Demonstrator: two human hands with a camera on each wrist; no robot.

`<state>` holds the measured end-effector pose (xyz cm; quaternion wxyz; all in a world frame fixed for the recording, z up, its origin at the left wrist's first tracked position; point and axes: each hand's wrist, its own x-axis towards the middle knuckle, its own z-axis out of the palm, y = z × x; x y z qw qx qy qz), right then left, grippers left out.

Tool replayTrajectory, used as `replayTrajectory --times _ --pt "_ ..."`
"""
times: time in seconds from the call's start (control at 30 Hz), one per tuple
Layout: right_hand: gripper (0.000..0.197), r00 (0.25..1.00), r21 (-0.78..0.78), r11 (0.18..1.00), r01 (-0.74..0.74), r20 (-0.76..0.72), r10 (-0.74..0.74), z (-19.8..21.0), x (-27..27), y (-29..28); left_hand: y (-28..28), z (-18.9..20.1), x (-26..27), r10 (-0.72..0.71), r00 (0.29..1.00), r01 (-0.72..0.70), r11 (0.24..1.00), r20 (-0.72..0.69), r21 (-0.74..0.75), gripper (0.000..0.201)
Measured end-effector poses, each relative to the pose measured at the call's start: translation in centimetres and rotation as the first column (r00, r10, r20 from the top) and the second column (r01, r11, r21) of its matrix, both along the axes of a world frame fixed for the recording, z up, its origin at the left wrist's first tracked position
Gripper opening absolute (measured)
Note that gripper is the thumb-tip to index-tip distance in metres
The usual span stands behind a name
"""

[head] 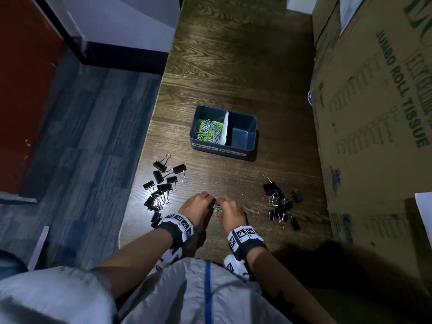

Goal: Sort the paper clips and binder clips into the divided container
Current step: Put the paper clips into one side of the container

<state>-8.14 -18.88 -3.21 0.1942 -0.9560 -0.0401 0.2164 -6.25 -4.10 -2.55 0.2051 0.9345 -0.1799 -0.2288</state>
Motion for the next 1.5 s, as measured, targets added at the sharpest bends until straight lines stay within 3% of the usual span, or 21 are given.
replayTrajectory --times 0.2,0.4,0.53,0.73,0.87,1.03,1.1,1.2,1.27,1.4,1.5 --pt "0.033 0.999 -0.127 0.991 0.035 -0.015 -0.037 0.7 0.7 -0.4 0.8 0.3 0.8 0.069 0.995 -0.071 0.997 -0.077 -0.028 0.013" --pt "0.031 0.994 -0.216 0.976 0.001 -0.102 -0.024 1.3 0.9 -0.8 2.6 1.0 1.0 0.164 0.984 -0.174 0.971 -0.072 -0.162 0.005" --pt "0.024 0.994 -0.224 0.974 -0.033 -0.113 0.007 1.6 1.0 -0.8 3.3 4.0 2.5 0.172 0.984 -0.178 0.949 -0.047 -0.26 0.006" --pt "0.007 0.976 -0.136 0.99 0.048 -0.205 -0.075 1.8 1.6 -1.1 3.0 9.0 8.8 0.223 0.971 -0.185 0.929 0.086 -0.32 0.003" --pt "0.006 0.973 -0.035 0.993 0.114 -0.198 -0.118 1.9 2.2 -1.9 2.6 11.6 13.8 0.293 0.94 -0.218 0.911 0.175 -0.351 0.012" --pt "0.011 0.986 0.104 0.983 0.154 -0.087 -0.145 6.9 5.8 -0.9 2.1 12.4 17.9 0.353 0.926 -0.303 0.905 0.132 -0.298 0.044" --pt "0.01 0.988 0.161 0.975 0.151 0.01 -0.154 9.3 8.3 -0.4 2.4 11.9 17.4 0.367 0.917 -0.317 0.909 0.158 -0.27 0.044" --pt "0.013 0.974 0.219 0.964 0.15 0.132 -0.182 12.3 11.8 0.4 2.9 10.1 14.6 0.329 0.907 -0.274 0.935 0.261 -0.226 0.016" --pt "0.016 0.956 0.25 0.952 0.178 0.186 -0.228 13.4 14.0 1.1 3.0 8.5 12.2 0.268 0.926 -0.228 0.958 0.266 -0.174 0.01" --pt "0.005 0.926 0.355 0.899 0.256 0.176 -0.333 14.1 17.4 2.1 3.0 6.1 7.2 0.168 0.982 -0.16 0.983 0.087 -0.085 0.015" --pt "0.022 0.913 0.399 0.874 0.278 0.173 -0.369 13.0 17.0 1.4 3.3 4.2 4.5 0.11 0.994 -0.111 0.992 -0.013 -0.054 0.012"
